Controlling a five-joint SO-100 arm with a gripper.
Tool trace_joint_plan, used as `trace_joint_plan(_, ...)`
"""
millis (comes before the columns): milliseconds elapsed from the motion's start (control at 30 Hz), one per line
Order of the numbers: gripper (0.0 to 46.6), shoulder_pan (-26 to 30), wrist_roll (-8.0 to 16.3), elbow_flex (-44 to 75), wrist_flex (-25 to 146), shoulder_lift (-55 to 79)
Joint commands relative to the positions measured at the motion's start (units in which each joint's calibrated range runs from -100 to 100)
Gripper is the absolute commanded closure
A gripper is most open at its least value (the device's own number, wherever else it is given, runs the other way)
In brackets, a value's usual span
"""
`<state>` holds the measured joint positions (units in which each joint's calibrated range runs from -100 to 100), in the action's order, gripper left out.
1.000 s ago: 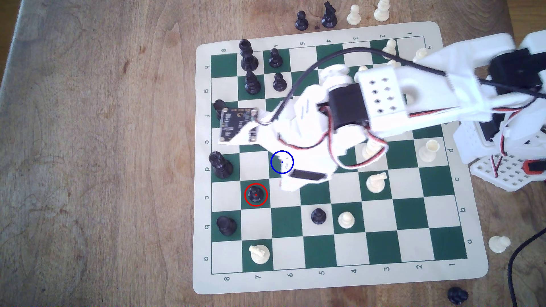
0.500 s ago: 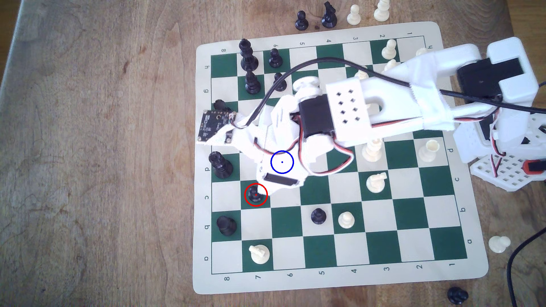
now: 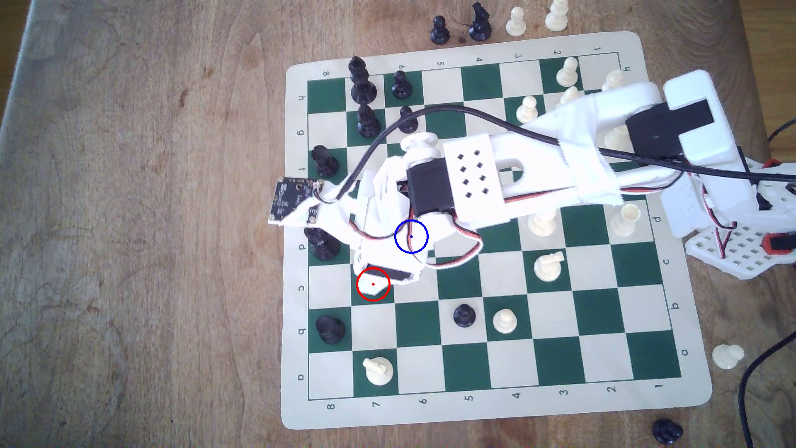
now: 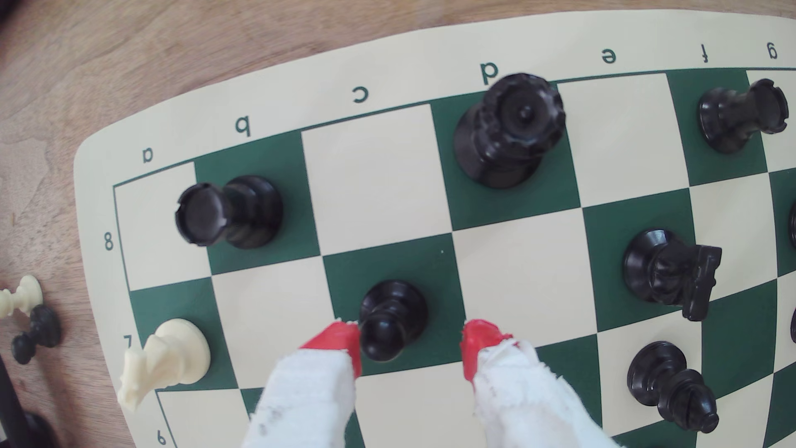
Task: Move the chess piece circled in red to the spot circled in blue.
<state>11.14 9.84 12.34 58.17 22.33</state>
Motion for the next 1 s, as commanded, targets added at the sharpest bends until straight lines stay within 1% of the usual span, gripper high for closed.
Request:
trace_joint_plan(0, 32.7, 0.01, 0.2, 5.71, -0.67, -1.36)
trace_joint_plan(200, 32.1, 0.4, 0.2, 5.98, -0.67, -0.6)
trace_joint_plan(633, 33.5, 1.26, 0.39, 6.07, -0.84, 0.17)
trace_joint_plan(967, 33.2, 1.42, 0.34, 6.07, -0.84, 1.1)
